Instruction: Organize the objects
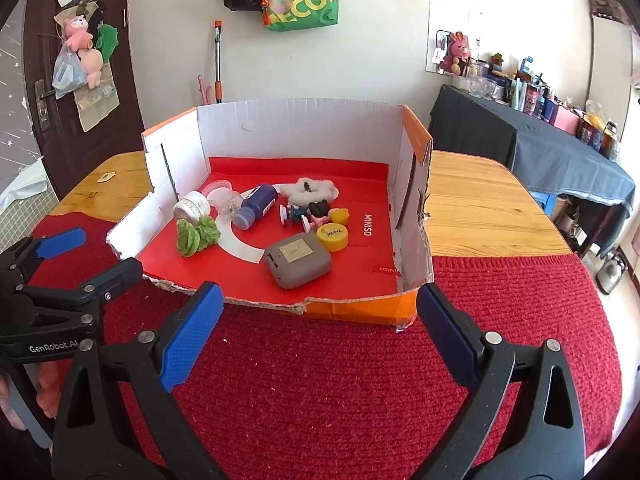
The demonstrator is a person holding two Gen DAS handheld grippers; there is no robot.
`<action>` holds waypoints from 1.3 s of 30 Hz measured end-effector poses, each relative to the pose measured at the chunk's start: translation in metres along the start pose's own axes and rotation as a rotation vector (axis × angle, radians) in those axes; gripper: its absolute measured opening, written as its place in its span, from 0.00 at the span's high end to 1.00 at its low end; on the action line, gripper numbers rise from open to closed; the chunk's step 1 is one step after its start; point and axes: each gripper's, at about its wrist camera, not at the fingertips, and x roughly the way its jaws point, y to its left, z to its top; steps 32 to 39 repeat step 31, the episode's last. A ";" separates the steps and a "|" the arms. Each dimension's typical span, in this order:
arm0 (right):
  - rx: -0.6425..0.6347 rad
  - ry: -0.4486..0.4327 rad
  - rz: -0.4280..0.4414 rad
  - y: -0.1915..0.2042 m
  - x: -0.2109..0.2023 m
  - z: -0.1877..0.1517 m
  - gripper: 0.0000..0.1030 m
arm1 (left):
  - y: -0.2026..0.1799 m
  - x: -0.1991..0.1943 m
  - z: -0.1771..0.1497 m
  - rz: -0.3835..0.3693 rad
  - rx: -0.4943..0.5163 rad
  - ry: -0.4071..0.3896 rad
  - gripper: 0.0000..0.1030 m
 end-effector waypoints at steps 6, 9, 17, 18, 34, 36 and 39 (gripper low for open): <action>-0.001 0.011 0.014 0.002 -0.011 -0.014 0.04 | 0.000 -0.007 -0.016 -0.014 -0.024 0.026 0.00; 0.006 0.022 0.021 0.002 -0.014 -0.021 0.04 | 0.000 -0.007 -0.024 -0.020 -0.035 0.049 0.00; 0.020 0.064 0.027 0.002 -0.007 -0.043 0.04 | -0.001 -0.005 -0.042 0.000 -0.038 0.068 0.00; 0.023 0.069 0.026 0.002 -0.005 -0.044 0.04 | -0.001 -0.005 -0.043 -0.001 -0.039 0.068 0.00; 0.034 0.104 0.029 -0.001 0.006 -0.056 0.04 | 0.005 0.003 -0.050 -0.021 -0.076 0.116 0.00; 0.034 0.104 0.029 -0.001 0.006 -0.056 0.04 | 0.005 0.003 -0.050 -0.021 -0.076 0.116 0.00; 0.034 0.104 0.029 -0.001 0.006 -0.056 0.04 | 0.005 0.003 -0.050 -0.021 -0.076 0.116 0.00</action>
